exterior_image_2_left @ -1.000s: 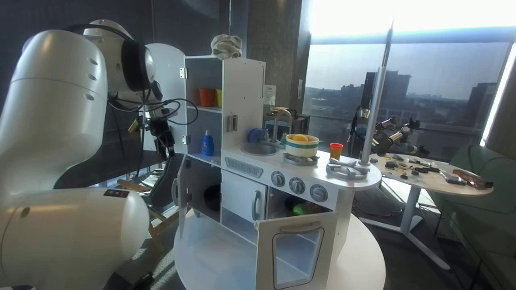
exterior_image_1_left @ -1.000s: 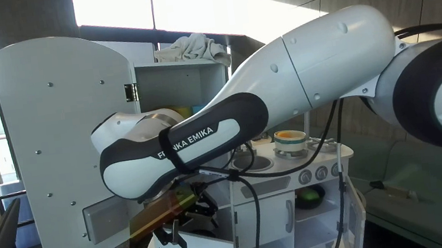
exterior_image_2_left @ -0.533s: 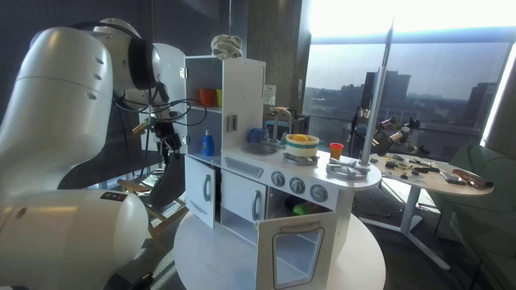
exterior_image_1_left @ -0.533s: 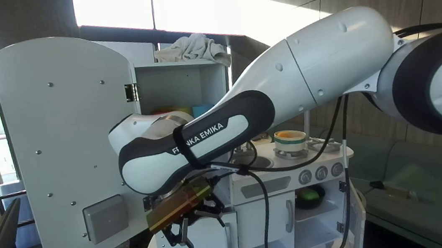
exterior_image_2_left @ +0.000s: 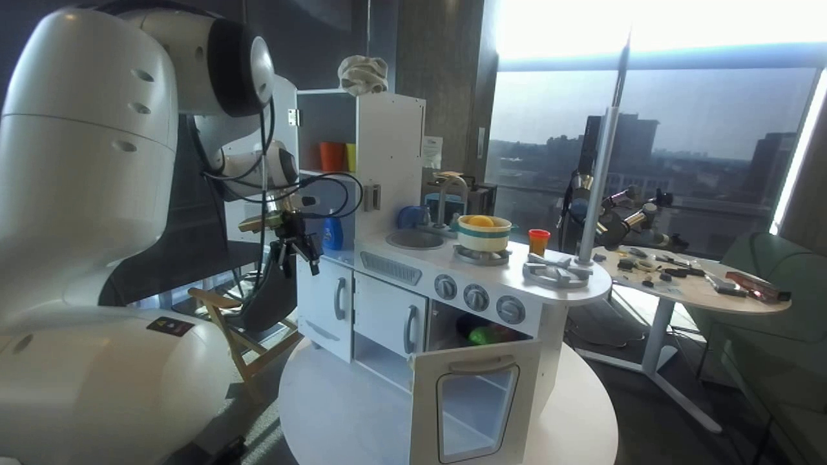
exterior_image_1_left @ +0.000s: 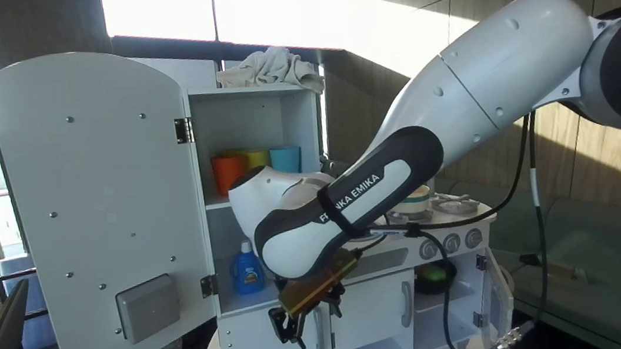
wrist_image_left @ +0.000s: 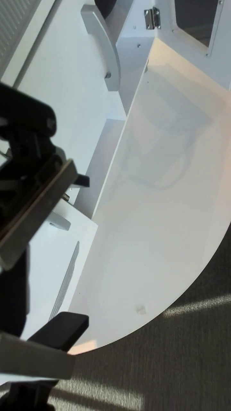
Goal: Close the door to the bottom left compartment open the door to the middle compartment
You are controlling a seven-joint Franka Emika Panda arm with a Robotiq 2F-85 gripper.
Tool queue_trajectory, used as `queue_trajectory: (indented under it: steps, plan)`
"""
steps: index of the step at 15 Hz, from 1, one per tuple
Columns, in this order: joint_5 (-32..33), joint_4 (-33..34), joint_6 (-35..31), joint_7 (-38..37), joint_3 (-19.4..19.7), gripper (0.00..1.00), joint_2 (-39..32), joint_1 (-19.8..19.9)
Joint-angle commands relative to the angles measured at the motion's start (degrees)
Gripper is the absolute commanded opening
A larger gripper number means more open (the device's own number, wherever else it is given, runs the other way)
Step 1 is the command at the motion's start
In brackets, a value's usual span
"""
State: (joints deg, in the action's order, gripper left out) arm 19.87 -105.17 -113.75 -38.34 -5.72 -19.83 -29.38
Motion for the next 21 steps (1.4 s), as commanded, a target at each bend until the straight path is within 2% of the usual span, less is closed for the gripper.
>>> queue_trajectory:
  steps: [1,5,10,17,21]
  plan:
    - [-1.0,-13.0,-9.9,3.6,-1.6,1.0,8.1,5.9]
    - [-2.2,-20.7,-19.4,8.9,-0.9,1.0,10.9,11.3]
    - [-2.6,-26.5,-26.4,13.1,0.8,1.0,13.6,16.5]
    - [-1.5,-30.0,-30.7,12.4,3.7,1.0,14.6,21.3]
    - [-0.9,-28.4,-29.7,12.3,3.7,1.0,12.6,21.4]
